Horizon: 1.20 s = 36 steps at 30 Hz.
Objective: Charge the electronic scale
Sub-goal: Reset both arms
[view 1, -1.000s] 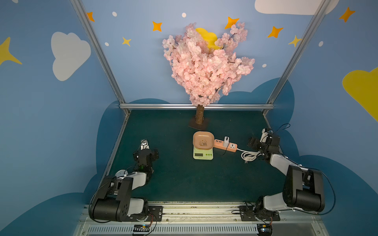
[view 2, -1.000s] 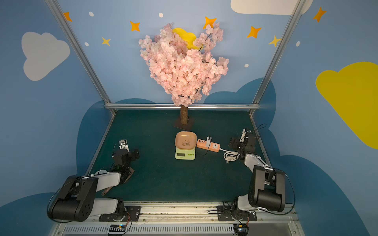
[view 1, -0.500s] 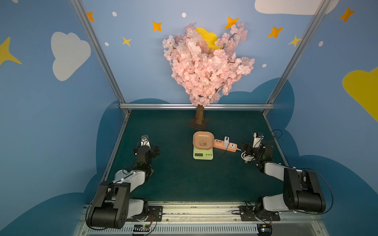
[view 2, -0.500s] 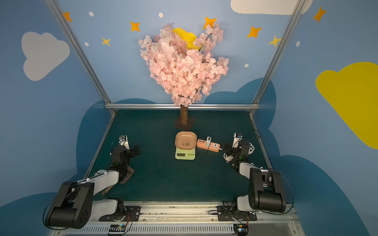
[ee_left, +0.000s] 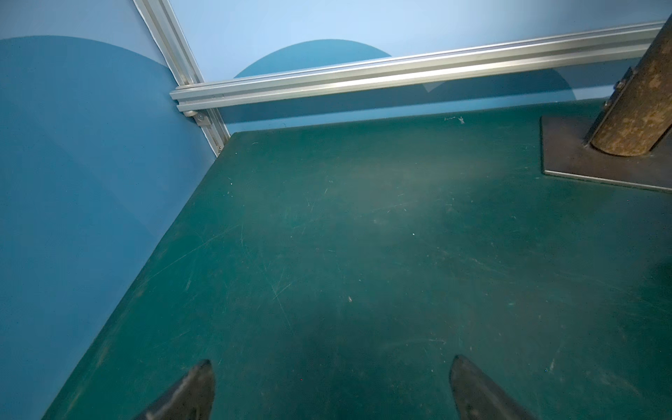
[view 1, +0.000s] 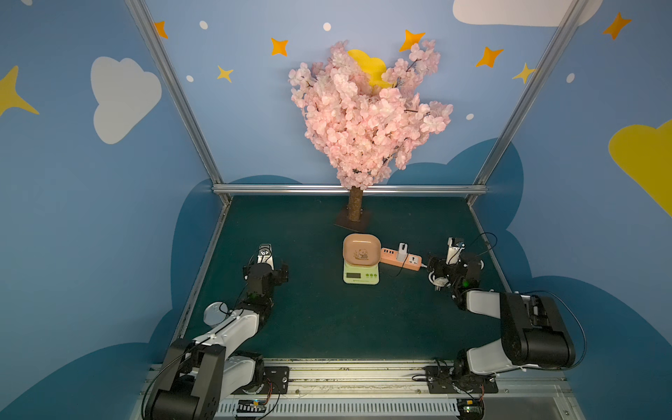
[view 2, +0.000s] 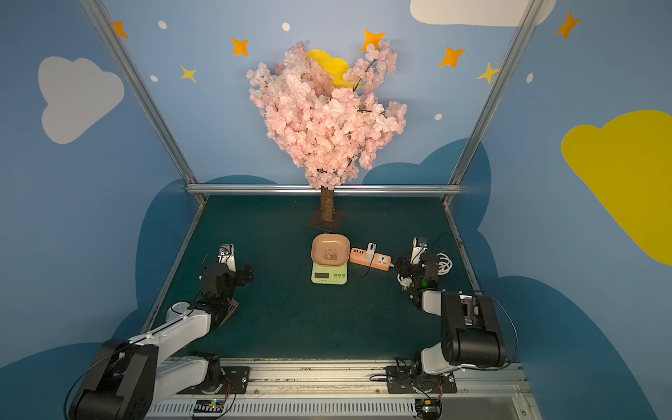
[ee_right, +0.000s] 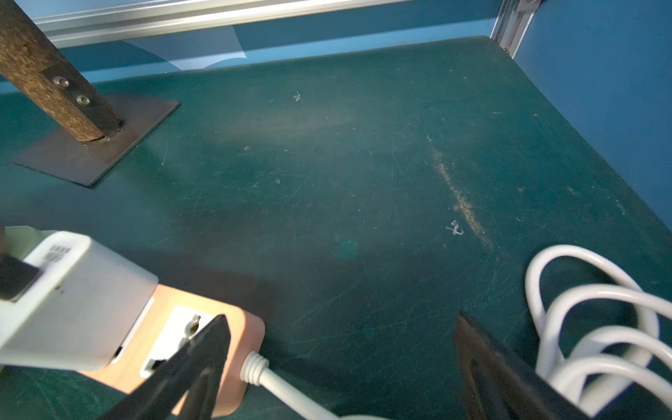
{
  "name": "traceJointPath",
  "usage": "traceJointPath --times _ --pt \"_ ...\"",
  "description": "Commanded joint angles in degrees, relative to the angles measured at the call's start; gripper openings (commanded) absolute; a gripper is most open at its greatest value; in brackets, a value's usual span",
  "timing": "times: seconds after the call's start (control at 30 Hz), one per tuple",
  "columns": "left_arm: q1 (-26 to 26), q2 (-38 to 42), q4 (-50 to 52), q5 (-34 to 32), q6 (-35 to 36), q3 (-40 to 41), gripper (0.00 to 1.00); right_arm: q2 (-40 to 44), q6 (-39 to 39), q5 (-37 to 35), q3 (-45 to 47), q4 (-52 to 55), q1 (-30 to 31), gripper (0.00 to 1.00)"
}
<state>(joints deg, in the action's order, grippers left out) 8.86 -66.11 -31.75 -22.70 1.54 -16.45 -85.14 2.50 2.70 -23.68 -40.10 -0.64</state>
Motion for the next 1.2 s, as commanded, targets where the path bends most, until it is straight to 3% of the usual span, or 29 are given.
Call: traceJointPath --times 0.0,0.13,0.3,0.43,1.17 --pt "-0.38 -0.74 -4.93 -2.44 3.53 1.94 1.00 1.01 -0.49 -1.20 -1.14 2.12 0.40 0.95" --pt "-5.09 -7.20 -17.11 8.62 0.84 2.46 1.00 0.96 -0.57 -1.38 -1.19 2.26 0.51 0.95" --pt "-7.16 -14.08 -14.44 16.85 -0.65 -3.54 1.00 0.94 -0.60 -1.56 -1.19 2.31 0.58 0.95" --pt "-9.97 -23.26 -20.06 22.95 -1.64 -5.41 1.00 0.94 -0.66 -1.73 -1.20 2.38 0.64 0.95" --pt "-9.91 -24.00 -22.36 21.91 -1.64 -4.37 1.00 1.03 -0.75 -2.17 -1.19 2.31 0.90 0.95"
